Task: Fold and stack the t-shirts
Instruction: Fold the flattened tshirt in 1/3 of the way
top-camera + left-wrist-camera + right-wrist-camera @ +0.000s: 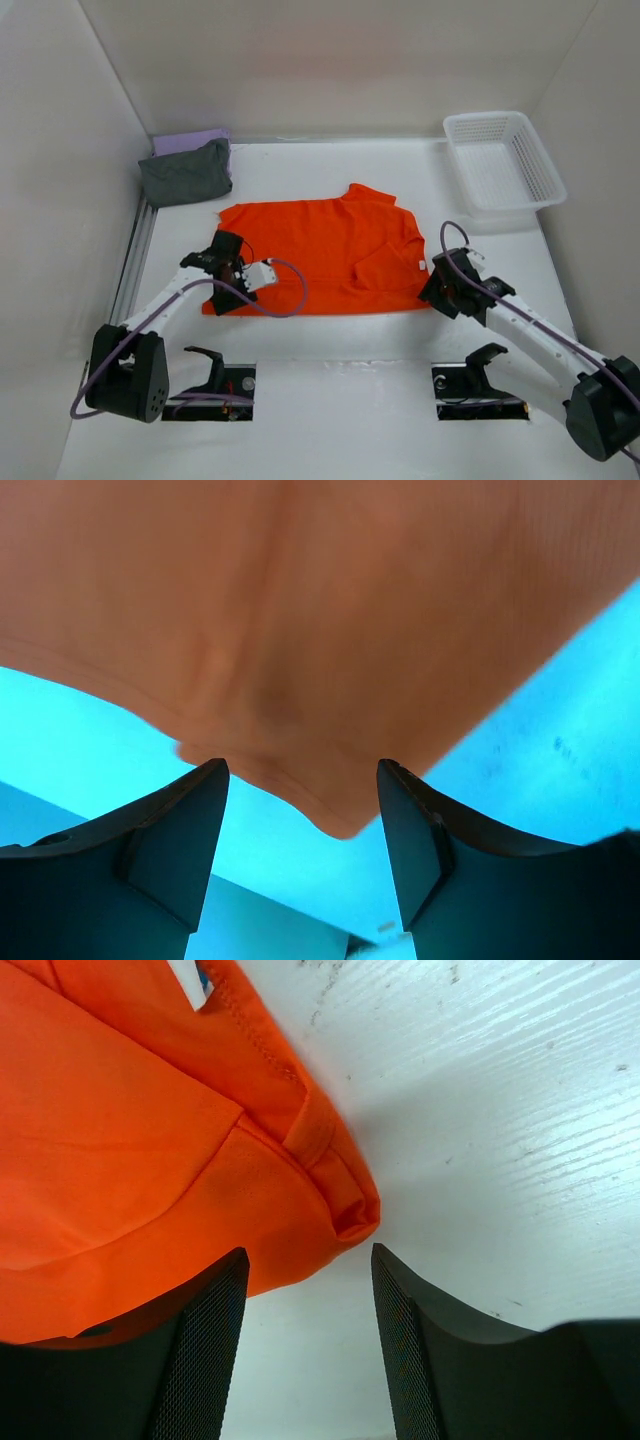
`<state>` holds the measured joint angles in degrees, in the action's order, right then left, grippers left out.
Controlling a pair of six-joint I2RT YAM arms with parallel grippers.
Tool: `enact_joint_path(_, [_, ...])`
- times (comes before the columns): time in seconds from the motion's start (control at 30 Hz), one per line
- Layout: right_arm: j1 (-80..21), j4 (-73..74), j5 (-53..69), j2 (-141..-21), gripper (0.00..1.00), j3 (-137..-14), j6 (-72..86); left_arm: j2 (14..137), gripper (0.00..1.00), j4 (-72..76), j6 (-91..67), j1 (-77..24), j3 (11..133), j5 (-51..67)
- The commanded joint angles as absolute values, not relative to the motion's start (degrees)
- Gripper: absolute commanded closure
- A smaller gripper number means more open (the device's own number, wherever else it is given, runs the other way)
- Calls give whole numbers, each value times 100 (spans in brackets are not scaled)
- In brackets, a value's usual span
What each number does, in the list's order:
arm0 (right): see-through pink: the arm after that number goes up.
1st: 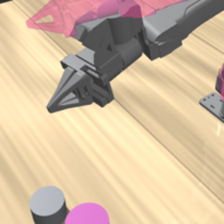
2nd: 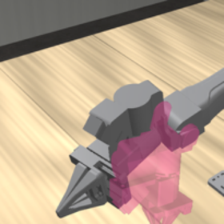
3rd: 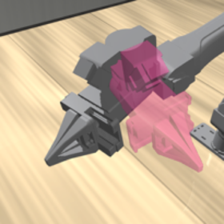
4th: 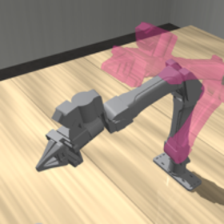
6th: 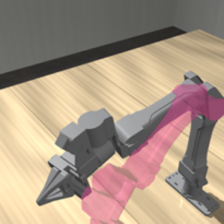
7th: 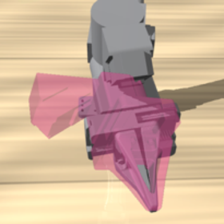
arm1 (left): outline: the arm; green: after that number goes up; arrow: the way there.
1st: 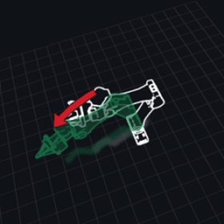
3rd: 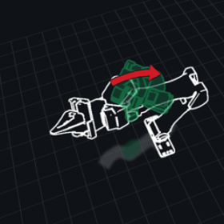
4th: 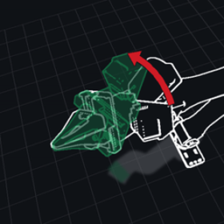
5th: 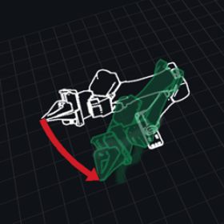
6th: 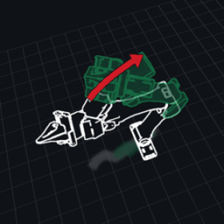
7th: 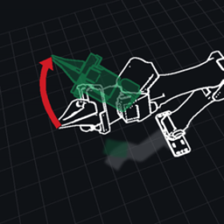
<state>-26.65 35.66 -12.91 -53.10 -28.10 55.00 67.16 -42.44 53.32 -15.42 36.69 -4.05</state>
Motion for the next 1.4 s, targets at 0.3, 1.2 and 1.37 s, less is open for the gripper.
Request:
enact_joint_path(0.3, [-2343,2813,-853,-5625,50,-2575,5502,8199,45,-2883,6197,-1287,3445,-808])
enact_joint_path(1.2, [-2807,3513,-886,-5021,45,-2812,6257,7541,89,-3305,5660,-1586,3296,-545])
enact_joint_path(1.37, [-3062,4683,-1844,-4404,45,-3400,6433,7638,89,-3252,5678,-1551,3243,-545])
